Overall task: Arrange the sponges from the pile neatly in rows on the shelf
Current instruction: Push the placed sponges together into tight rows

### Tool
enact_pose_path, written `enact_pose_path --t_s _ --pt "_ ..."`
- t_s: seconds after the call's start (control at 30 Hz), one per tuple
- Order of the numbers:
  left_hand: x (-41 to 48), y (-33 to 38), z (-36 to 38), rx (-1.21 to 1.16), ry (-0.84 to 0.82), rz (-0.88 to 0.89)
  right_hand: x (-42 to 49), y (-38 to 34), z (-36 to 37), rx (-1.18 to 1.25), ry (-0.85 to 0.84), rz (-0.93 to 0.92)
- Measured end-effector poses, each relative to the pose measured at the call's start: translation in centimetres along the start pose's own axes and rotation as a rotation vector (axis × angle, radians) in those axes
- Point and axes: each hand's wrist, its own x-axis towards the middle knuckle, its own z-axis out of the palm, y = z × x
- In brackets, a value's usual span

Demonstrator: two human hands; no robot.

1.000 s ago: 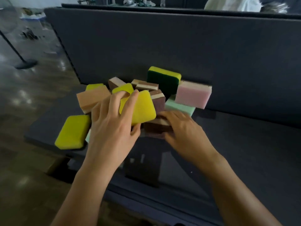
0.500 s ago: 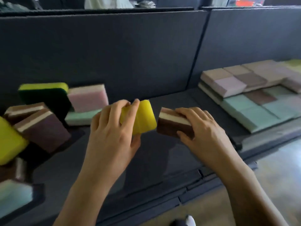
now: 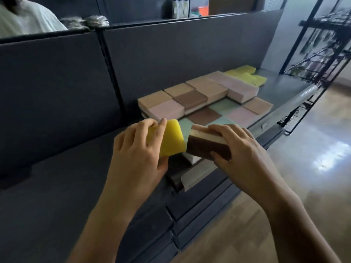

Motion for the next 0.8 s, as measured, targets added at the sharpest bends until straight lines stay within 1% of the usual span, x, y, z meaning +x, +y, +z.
enact_pose_path --t_s 0.2,0.37,0.53,0.8 --pt "4.7 5.7 4.2 0.020 -0.033 -0.012 1.3 8.0 -1.9 0.010 0.031 -0.004" --pt "7.2 8.1 6.3 0.046 -0.093 -0.049 3.2 12.0 -2.5 0.010 0.009 -0.024" --pt "9.1 8.7 7.9 0.050 -0.165 -0.061 4.4 13.9 -2.2 0.021 0.020 -0.033" --pt "11.7 8.2 9.5 -0.031 -0.283 -0.045 6.3 14.6 -2.2 0.029 0.000 -0.007"
